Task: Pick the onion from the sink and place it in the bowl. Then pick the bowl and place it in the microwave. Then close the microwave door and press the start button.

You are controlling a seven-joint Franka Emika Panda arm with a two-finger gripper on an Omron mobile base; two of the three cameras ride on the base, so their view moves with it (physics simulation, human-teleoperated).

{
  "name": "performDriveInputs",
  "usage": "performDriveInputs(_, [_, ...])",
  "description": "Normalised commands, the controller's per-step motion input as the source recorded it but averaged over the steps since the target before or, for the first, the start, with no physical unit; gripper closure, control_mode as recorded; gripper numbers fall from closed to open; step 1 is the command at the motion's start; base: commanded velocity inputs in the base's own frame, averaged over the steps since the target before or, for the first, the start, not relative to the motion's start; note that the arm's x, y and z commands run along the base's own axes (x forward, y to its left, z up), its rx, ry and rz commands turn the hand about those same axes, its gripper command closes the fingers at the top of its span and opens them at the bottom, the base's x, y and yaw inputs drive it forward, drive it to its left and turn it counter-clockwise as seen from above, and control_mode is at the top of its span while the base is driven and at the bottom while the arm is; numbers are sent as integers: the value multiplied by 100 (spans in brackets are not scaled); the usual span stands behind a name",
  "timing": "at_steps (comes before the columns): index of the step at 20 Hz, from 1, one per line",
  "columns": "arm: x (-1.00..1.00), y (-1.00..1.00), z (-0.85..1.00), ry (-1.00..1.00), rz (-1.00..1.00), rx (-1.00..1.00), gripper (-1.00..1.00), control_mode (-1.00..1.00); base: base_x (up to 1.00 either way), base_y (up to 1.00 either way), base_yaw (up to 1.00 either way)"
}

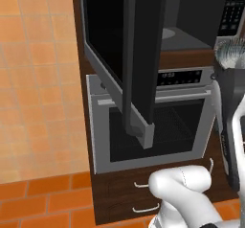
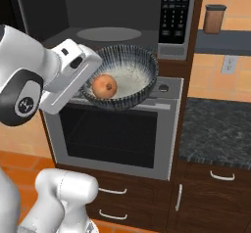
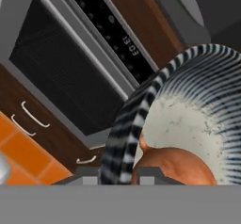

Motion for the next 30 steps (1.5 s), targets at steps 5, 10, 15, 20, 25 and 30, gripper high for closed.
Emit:
performDriveInputs(5, [97,72,19,-16,30,-3,100,-100,0,0,0])
performDriveInputs(10, [100,27,25,-12,32,-3,100,-100,0,0,0])
performDriveInputs(15, [90,16,38,-19,13,-22,100,-100,0,0,0])
performDriveInputs(20, [73,4,24,-7,5,-26,100,-100,0,0,0])
performDriveInputs(25, [83,22,54,4,0,-18,100,-100,0,0,0])
performDriveInputs(30, [82,17,6,26,3,-17,100,-100,0,0,0])
